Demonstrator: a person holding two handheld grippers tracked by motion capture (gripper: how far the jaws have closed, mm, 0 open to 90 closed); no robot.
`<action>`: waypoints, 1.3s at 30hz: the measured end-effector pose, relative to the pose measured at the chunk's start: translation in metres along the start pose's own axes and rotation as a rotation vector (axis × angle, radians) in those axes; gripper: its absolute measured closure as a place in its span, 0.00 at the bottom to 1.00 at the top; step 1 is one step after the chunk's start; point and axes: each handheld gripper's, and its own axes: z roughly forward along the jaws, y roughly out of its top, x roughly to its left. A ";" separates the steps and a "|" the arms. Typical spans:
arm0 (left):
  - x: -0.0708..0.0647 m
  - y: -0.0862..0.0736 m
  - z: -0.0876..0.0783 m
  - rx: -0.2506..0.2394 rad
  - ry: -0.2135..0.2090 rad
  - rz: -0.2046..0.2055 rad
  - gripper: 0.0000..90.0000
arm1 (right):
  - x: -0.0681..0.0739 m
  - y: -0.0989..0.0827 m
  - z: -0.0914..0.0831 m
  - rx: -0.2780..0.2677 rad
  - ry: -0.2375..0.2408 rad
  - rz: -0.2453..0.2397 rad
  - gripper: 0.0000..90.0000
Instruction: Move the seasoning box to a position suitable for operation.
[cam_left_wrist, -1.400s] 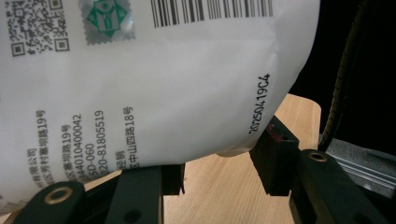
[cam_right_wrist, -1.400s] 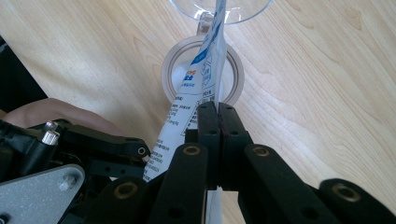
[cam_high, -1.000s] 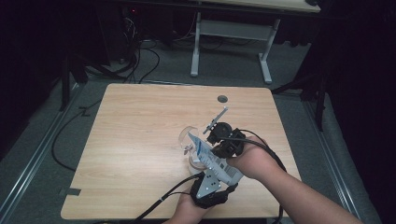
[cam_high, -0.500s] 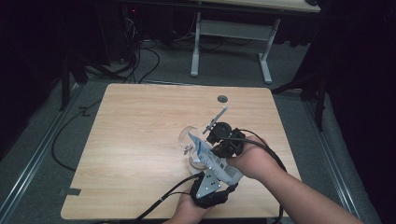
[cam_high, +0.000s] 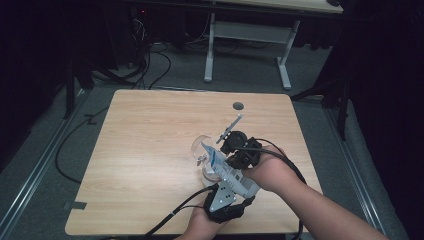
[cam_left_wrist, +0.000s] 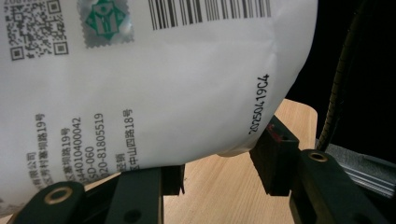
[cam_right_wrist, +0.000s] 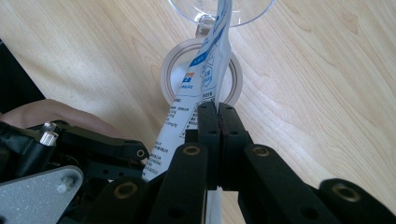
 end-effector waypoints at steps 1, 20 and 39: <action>0.000 0.000 0.000 0.000 0.000 0.000 0.65 | 0.000 0.000 0.000 0.000 0.000 0.000 1.00; 0.000 0.001 -0.001 -0.008 -0.006 0.000 0.65 | 0.002 0.001 -0.002 0.004 -0.009 -0.005 1.00; -0.001 0.003 -0.003 -0.017 -0.005 -0.001 0.65 | 0.003 0.002 -0.004 0.002 -0.013 -0.009 1.00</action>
